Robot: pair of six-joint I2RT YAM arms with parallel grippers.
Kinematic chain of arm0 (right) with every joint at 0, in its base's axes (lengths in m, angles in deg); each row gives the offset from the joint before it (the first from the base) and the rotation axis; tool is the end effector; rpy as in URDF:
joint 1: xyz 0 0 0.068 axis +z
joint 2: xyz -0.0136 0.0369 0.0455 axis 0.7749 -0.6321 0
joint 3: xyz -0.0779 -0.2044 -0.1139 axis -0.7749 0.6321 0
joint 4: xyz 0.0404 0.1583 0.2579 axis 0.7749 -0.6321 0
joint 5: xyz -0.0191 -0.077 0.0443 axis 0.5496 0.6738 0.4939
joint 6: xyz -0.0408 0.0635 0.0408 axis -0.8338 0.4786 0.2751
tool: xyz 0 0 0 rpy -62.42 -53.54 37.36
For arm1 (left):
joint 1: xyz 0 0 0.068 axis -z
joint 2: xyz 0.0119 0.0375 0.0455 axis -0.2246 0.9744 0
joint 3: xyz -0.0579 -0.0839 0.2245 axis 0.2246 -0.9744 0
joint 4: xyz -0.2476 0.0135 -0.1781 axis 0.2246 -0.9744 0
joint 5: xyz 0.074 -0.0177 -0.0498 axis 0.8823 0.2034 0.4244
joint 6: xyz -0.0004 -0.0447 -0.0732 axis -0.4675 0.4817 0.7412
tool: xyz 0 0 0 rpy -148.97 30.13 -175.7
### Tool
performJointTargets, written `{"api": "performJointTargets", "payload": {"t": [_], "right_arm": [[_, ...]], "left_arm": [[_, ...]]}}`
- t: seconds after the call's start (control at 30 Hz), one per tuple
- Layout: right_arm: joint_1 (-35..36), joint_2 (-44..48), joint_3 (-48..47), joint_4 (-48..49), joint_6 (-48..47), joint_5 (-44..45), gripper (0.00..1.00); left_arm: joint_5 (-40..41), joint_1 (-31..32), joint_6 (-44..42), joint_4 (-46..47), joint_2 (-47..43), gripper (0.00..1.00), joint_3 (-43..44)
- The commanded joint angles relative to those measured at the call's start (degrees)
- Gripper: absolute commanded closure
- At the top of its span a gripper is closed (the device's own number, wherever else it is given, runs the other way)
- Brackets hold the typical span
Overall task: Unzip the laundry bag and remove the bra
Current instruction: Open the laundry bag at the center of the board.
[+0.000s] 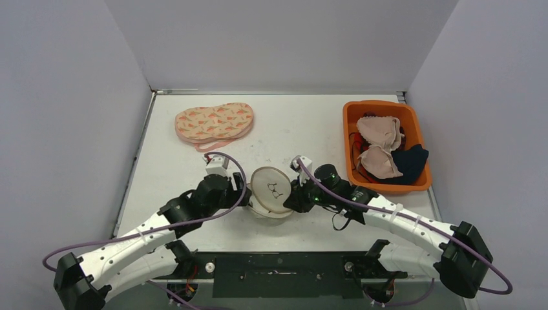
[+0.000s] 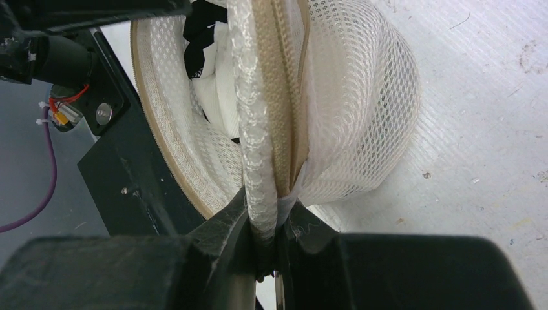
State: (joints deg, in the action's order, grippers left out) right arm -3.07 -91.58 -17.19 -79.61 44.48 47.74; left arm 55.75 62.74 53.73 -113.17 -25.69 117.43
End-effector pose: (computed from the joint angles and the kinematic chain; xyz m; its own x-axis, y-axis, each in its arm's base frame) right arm 0.1915 0.2560 0.1700 -0.6478 -0.2785 -0.7091 -0.7326 0.4831 0.4795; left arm 0.1954 -0.1896 0.1998 -0.6333 -0.2676 -0.7262 0.1160 0.8949 -0.4310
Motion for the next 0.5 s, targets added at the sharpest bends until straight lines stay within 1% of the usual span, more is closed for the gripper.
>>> {"api": "performJointTargets", "payload": {"t": [0.0,0.03,0.07,0.23,0.27,0.33,0.37,0.47], "right_arm": [[0.59,2.36,0.46,1.41,0.1,1.35,0.95],[0.66,2.83,0.63,1.57,0.19,1.23,0.95],[0.76,3.25,0.85,1.79,0.26,1.16,0.95],[0.97,6.8,2.29,3.57,0.65,-0.34,0.95],[0.97,7.51,2.63,4.15,0.9,-0.85,0.95],[0.97,8.55,3.24,5.31,1.39,-1.88,0.95],[0.97,9.11,3.57,6.0,1.8,-2.28,0.95],[0.92,11.51,5.58,8.86,3.14,-2.48,0.95]], "left_arm": [[-9.71,-2.2,-3.44,3.36,4.15,0.36,1.73],[-9.98,-2.21,-3.49,3.48,5.08,0.37,1.45],[-10.0,-2.22,-3.5,3.58,5.7,0.41,1.21],[-9.22,-2.63,-3.0,3.91,5.91,0.7,-0.84],[-8.99,-2.74,-2.84,4.15,5.23,0.76,-1.31],[-8.02,-2.92,-2.45,4.38,3.5,0.97,-1.96],[-7.1,-2.91,-2.16,4.28,2.18,1.0,-2.15],[-3.81,-2.91,-1.18,3.7,-3.04,1.0,-2.31]]}}
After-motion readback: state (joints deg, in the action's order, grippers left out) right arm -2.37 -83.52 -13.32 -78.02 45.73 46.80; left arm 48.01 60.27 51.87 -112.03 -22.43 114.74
